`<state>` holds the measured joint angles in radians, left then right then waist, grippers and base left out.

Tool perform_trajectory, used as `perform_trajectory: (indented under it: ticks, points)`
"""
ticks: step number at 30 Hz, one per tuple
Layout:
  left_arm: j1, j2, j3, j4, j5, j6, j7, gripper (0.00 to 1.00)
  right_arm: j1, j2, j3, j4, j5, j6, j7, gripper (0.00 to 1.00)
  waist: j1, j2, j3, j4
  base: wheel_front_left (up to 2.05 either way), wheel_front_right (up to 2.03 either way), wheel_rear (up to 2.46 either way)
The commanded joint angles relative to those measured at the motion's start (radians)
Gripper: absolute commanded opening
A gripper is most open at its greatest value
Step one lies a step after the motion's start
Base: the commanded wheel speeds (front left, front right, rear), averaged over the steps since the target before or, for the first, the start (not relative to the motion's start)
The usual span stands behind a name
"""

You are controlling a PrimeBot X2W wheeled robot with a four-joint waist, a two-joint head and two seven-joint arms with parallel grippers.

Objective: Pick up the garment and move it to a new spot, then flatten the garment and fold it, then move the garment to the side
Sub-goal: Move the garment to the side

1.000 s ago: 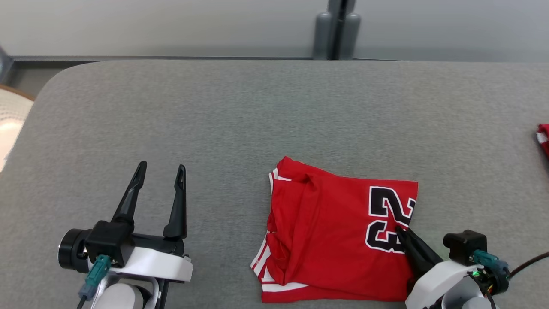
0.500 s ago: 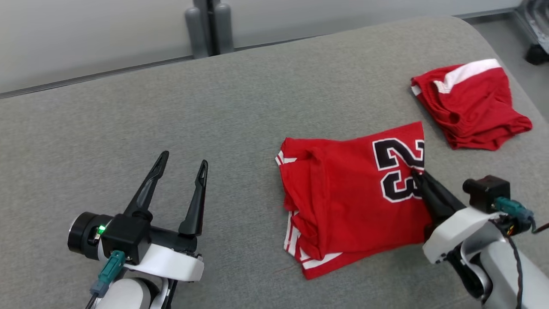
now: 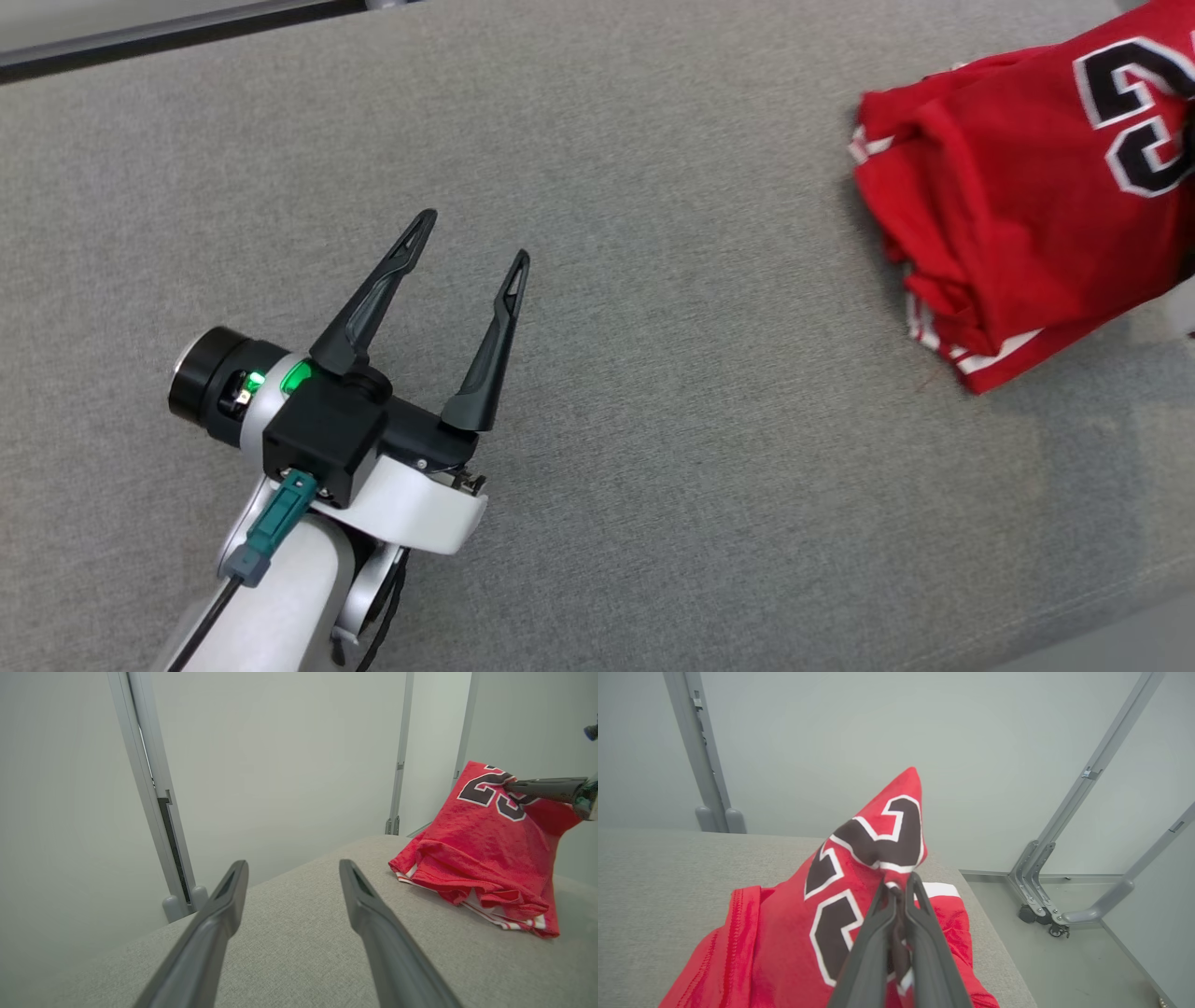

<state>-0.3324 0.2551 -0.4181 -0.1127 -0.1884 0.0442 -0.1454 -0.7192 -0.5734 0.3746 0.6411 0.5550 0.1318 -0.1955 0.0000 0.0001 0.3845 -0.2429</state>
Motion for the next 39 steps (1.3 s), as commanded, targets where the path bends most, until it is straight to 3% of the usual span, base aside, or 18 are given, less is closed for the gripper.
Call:
perform_trajectory:
  ticks: [1, 8, 12, 13, 14, 20, 26, 32, 39]
  points:
    - [-0.029, 0.000, -0.007, -0.011, 0.009, -0.007, 0.003, 1.00, -0.025, -0.026, -0.011, 0.025, 0.008, -0.002, -0.014, 0.00, 0.0000, -0.0001, 0.049, 0.045, 0.00, 0.00, 0.00]
    - [-0.094, 0.000, -0.045, -0.053, 0.038, -0.031, 0.011, 1.00, -0.095, -0.137, -0.123, 0.194, 0.069, -0.002, -0.038, 0.00, 0.0000, -0.0001, 0.146, 0.120, 0.00, 0.00, 0.00]
    - [-0.118, 0.003, -0.055, -0.074, 0.054, -0.032, 0.017, 1.00, -0.127, -0.144, -0.151, 0.273, 0.100, -0.002, -0.041, 0.01, 0.0000, -0.0001, 0.199, 0.144, 0.00, 0.00, 0.00]
    - [-0.122, 0.004, -0.056, -0.078, 0.056, -0.031, 0.019, 1.00, -0.134, -0.139, -0.156, 0.289, 0.110, -0.002, -0.039, 0.44, 0.0000, -0.0001, 0.210, 0.147, 0.00, 0.00, 0.00]
    - [-0.128, 0.004, -0.057, -0.080, 0.058, -0.032, 0.019, 1.00, -0.140, -0.135, -0.157, 0.310, 0.114, -0.002, -0.039, 1.00, 0.0000, -0.0001, 0.220, 0.150, 0.00, 0.00, 0.00]
    - [-0.139, 0.007, -0.058, -0.077, 0.061, -0.027, 0.014, 1.00, -0.158, -0.103, -0.165, 0.399, 0.118, -0.002, -0.053, 1.00, 0.0000, -0.0001, 0.236, 0.149, 0.00, 0.00, 0.00]
    - [-0.115, 0.009, -0.044, -0.048, 0.041, -0.014, -0.003, 1.00, -0.094, -0.058, -0.198, 0.428, 0.131, -0.002, -0.069, 1.00, 0.0000, -0.0001, 0.178, 0.132, 0.00, 0.00, 0.00]
    - [-0.060, 0.016, -0.031, -0.018, 0.015, 0.004, -0.019, 1.00, 0.048, -0.017, -0.315, 0.252, 0.073, -0.002, -0.069, 1.00, 0.0000, -0.0001, 0.083, 0.111, 0.00, 0.00, 0.00]
    - [0.044, 0.014, 0.003, 0.022, -0.038, 0.044, -0.039, 1.00, 0.269, 0.104, -0.456, -0.029, -0.067, -0.002, -0.070, 1.00, 0.0000, -0.0001, -0.045, 0.109, 0.00, 0.00, 0.00]
